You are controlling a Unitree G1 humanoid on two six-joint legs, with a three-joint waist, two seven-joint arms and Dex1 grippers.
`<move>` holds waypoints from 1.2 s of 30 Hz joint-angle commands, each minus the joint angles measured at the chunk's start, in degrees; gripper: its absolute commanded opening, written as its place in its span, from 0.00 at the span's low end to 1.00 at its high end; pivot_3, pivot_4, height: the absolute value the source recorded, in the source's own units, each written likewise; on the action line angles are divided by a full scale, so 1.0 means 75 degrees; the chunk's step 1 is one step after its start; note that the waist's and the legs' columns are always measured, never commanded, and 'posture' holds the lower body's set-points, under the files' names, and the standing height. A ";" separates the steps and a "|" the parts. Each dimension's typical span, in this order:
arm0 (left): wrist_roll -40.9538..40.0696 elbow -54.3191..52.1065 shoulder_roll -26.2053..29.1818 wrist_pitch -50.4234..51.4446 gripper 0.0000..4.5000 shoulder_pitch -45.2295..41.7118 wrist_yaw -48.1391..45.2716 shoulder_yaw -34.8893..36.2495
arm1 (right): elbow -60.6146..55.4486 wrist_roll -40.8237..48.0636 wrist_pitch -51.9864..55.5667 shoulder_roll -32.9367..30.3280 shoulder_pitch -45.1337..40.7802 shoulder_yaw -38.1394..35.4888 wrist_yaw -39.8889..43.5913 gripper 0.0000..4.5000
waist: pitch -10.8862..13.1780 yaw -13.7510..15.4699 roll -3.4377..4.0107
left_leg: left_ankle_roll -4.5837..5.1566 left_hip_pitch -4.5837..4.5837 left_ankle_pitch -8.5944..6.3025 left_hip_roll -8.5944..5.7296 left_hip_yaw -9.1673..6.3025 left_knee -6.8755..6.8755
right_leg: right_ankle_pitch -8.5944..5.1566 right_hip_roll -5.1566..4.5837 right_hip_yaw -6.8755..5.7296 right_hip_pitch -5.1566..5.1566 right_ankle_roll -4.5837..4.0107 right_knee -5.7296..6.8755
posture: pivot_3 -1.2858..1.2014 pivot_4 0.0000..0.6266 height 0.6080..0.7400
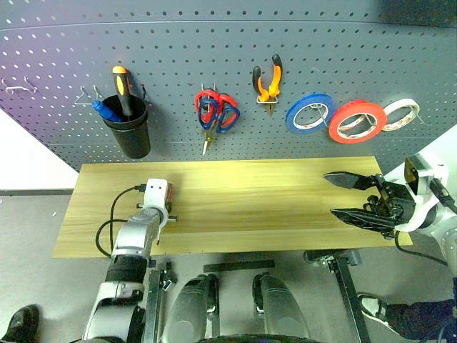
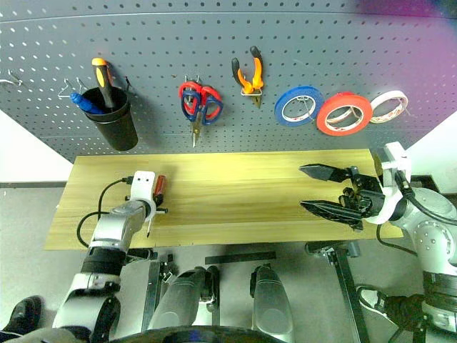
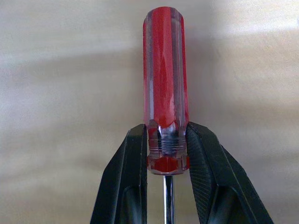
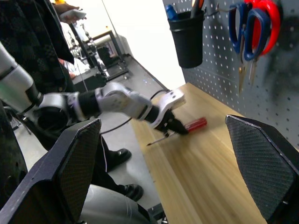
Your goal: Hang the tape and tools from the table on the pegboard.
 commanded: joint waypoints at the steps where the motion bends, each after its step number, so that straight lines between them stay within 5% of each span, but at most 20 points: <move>1: 0.0005 -0.1307 0.0200 0.0192 0.18 0.0338 -0.0170 -0.0116 | 0.0231 0.0099 -0.0136 0.0044 -0.0199 -0.0018 0.0295 1.00 | -0.0001 0.0039 0.0001 | -0.0001 -0.0001 0.0001 0.0000 0.0000 0.0000 | 0.0000 0.0000 -0.0001 0.0001 0.0000 0.0000 | 0.47 0.33 1.00; 10: 0.0284 -0.2981 0.0933 -0.0300 0.18 0.1363 -0.0878 -0.1001 | 0.1198 -0.0308 -0.0615 0.0245 -0.0819 0.0280 0.0627 1.00 | -0.0022 0.0044 0.0023 | -0.0003 -0.0003 0.0000 -0.0001 0.0001 -0.0002 | 0.0002 0.0004 -0.0003 0.0001 0.0002 -0.0010 | 0.49 0.25 1.00; 17: 0.0747 -0.3698 0.1369 -0.2149 0.18 0.1582 -0.1082 -0.1427 | 0.1930 -0.0546 -0.0926 0.0295 -0.1279 0.0387 0.1017 1.00 | -0.0083 0.0067 0.0060 | -0.0005 -0.0004 0.0001 -0.0003 0.0003 -0.0001 | 0.0003 0.0005 -0.0005 0.0002 0.0005 -0.0009 | 0.50 0.18 1.00; 36: 0.0615 -0.5038 0.1727 -0.4259 0.18 0.1568 -0.1315 -0.0123 | 0.3110 -0.0422 -0.1422 0.0092 -0.1616 0.0462 0.1453 1.00 | -0.0767 0.0085 0.0131 | -0.0013 0.0007 0.0006 -0.0003 0.0010 0.0011 | 0.0009 0.0017 -0.0009 0.0009 0.0015 0.0014 | 0.50 0.04 1.00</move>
